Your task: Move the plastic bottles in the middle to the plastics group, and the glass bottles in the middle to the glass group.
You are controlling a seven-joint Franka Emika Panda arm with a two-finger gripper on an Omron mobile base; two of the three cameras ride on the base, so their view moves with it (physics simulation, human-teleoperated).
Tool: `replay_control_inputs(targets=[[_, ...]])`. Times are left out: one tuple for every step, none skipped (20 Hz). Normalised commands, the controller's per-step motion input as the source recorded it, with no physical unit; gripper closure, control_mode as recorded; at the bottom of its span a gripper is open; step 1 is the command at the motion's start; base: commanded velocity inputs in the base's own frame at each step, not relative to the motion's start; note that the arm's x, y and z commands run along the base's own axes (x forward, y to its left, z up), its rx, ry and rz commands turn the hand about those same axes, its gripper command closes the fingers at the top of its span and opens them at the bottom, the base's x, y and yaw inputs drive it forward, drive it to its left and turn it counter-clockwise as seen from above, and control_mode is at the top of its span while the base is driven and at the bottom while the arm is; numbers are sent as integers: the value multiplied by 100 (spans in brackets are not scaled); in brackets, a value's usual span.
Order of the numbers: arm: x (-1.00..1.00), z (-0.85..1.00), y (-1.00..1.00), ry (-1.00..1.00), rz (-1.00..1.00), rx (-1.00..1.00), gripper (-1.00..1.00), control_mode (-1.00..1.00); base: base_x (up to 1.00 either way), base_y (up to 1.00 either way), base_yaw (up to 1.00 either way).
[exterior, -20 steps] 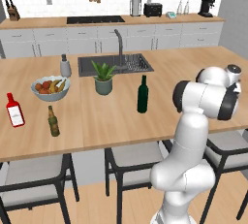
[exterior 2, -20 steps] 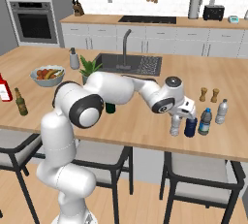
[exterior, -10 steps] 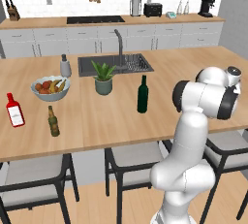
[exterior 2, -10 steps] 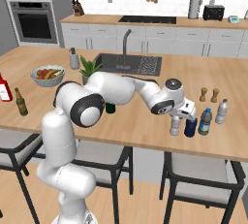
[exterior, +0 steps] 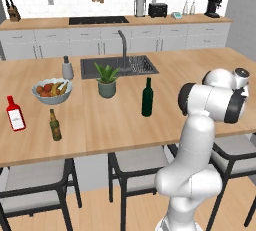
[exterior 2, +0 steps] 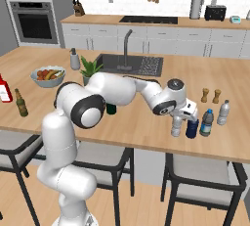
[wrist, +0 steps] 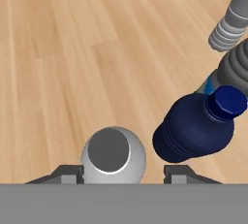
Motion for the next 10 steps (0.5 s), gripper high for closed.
replay_control_inputs(targets=[[0, 0, 0, 0, 0, 0, -100, -100, 0, 0, 0], [0, 0, 0, 0, 0, -1, -100, -100, 0, 0, 0], [0, 1, 0, 1, 0, -2, -100, -100, 0, 0, 0], [0, 7, 0, 0, 0, 0, -100, -100, 0, 0, 0], [0, 15, 1, 0, 0, 0, -100, -100, 0, 0, 0], [0, 24, 4, 0, 0, 0, -100, -100, 0, 0, 0], [0, 27, 8, 0, 0, 0, -100, -100, 0, 0, 0], [-2, 31, 10, 0, 0, 0, -100, -100, 0, 0, 0], [-9, 33, 11, 0, 0, 0, -100, -100, 0, 0, 0], [-14, 44, 15, 0, 0, 0, -100, -100, 0, 0, 0]])
